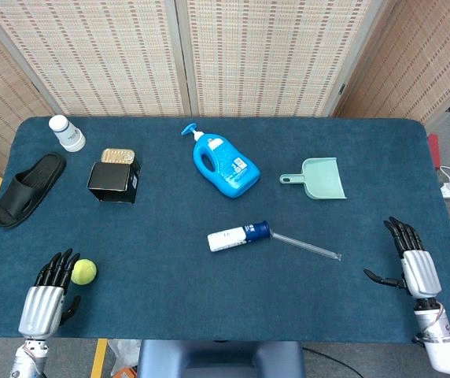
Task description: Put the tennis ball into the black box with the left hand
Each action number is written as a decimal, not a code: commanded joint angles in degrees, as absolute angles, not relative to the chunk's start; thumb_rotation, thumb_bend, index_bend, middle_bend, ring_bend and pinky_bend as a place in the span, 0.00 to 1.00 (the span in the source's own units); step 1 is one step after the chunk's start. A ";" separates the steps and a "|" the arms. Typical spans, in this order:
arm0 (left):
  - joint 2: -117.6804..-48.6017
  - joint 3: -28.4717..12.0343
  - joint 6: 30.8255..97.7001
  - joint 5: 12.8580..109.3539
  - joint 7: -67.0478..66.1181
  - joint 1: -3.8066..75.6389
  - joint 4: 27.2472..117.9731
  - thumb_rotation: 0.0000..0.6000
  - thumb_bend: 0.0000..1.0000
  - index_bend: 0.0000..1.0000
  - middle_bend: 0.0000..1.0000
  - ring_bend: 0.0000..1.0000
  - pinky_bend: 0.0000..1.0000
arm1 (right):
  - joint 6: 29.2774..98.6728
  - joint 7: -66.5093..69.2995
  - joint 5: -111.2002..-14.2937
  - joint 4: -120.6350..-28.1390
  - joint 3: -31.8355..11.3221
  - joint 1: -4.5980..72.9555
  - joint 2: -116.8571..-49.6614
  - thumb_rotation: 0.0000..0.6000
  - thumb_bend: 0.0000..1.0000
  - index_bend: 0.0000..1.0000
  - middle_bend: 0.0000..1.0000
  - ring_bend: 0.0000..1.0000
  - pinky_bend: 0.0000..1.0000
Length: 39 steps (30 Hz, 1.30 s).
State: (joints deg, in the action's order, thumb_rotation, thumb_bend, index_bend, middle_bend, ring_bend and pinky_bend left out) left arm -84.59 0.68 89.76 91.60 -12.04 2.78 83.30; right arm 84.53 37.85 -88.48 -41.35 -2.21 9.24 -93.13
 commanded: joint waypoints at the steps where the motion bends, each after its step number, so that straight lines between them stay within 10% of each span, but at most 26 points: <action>1: -84.59 0.60 89.67 91.60 -11.98 2.86 83.48 1.00 0.27 0.00 0.00 0.00 0.15 | 84.52 37.94 -88.52 -41.30 -2.18 9.24 -93.11 1.00 0.00 0.00 0.00 0.00 0.00; 23: -82.93 -2.39 88.61 92.48 -12.27 6.16 86.23 1.00 0.25 0.03 0.01 0.02 0.18 | 83.71 37.99 -88.59 -41.56 -2.09 9.63 -92.82 1.00 0.00 0.00 0.00 0.00 0.00; 27: -85.64 -3.75 92.28 95.32 -7.43 7.07 80.85 0.95 0.19 0.44 0.44 0.52 0.67 | 83.41 38.44 -88.42 -41.62 -2.23 9.75 -92.70 1.00 0.00 0.00 0.00 0.00 0.00; 30: -85.93 -3.25 91.21 95.83 -1.95 8.19 77.91 0.52 0.15 0.87 0.89 0.88 0.95 | 83.40 38.50 -88.54 -41.66 -2.14 9.79 -92.65 1.00 0.00 0.00 0.00 0.00 0.00; 32: -85.52 -2.78 90.29 95.77 0.53 8.65 76.97 0.41 0.14 0.99 1.00 0.99 1.00 | 83.33 38.39 -88.60 -41.75 -2.07 9.81 -92.64 1.00 0.00 0.00 0.00 0.00 0.00; 35: -86.16 -2.55 90.12 95.57 2.29 8.87 75.41 0.54 0.17 1.00 1.00 1.00 1.00 | 83.28 38.37 -88.51 -42.02 -2.11 9.78 -92.58 1.00 0.00 0.00 0.00 0.00 0.00; 39: -85.70 -1.46 89.15 95.23 2.85 8.74 75.72 0.98 0.31 1.00 1.00 1.00 1.00 | 82.93 38.23 -88.40 -42.33 -2.11 9.84 -92.44 1.00 0.00 0.00 0.00 0.00 0.00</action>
State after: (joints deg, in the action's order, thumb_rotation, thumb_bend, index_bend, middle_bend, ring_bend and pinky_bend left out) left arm -85.94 -1.99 89.78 95.37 2.46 8.64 75.24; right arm 82.94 38.24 -88.41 -42.32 -2.11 9.83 -92.46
